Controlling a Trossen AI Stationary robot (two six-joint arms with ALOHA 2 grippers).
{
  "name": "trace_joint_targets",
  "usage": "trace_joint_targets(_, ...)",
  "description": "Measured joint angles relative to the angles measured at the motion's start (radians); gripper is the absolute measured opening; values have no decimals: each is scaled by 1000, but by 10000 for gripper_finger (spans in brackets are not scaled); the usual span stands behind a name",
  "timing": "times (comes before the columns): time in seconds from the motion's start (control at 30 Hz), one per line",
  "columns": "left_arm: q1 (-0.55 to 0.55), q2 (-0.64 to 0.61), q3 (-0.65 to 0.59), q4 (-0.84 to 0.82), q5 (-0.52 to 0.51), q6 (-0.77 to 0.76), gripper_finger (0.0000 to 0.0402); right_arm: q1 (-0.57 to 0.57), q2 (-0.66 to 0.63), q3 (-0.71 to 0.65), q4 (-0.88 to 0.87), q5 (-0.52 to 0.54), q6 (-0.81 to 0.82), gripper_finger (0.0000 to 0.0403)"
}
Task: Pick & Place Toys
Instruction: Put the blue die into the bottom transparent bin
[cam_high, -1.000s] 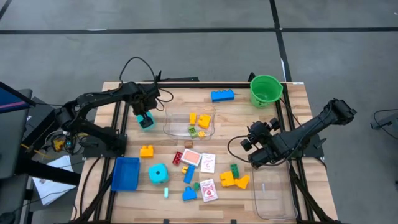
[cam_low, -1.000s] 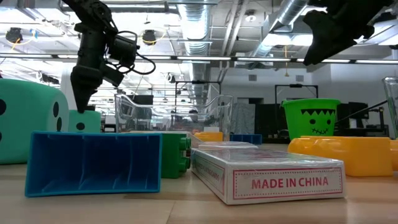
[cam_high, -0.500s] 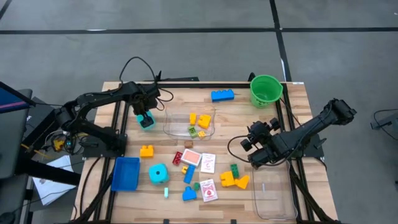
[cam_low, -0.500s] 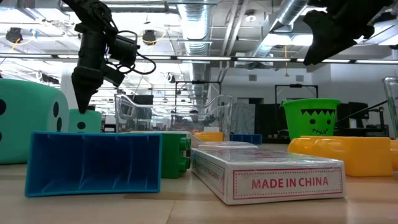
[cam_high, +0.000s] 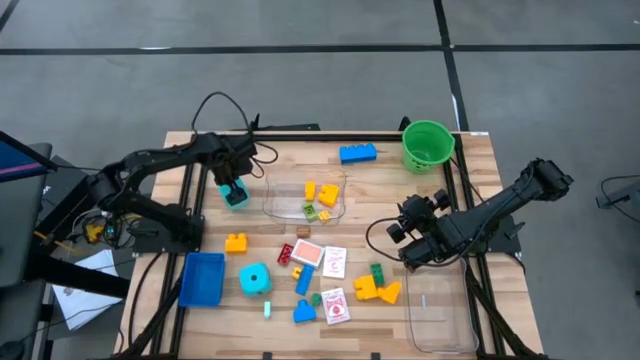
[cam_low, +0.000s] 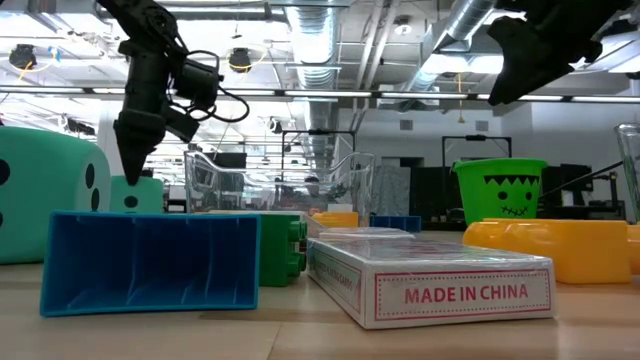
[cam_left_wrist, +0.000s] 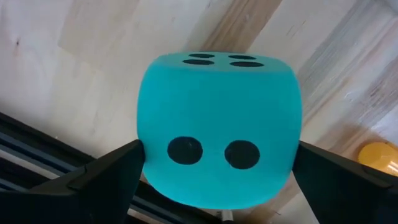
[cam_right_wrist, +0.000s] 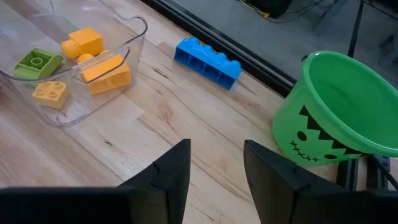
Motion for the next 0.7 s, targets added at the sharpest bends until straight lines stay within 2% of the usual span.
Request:
trace_joint_targets(0.17,0,-2,-47,29,8,-5,381,0,0,0,0,0,0,140)
trace_joint_targets(0.7,0,2,-58,72,10,-18,381,0,0,0,0,1,2,140)
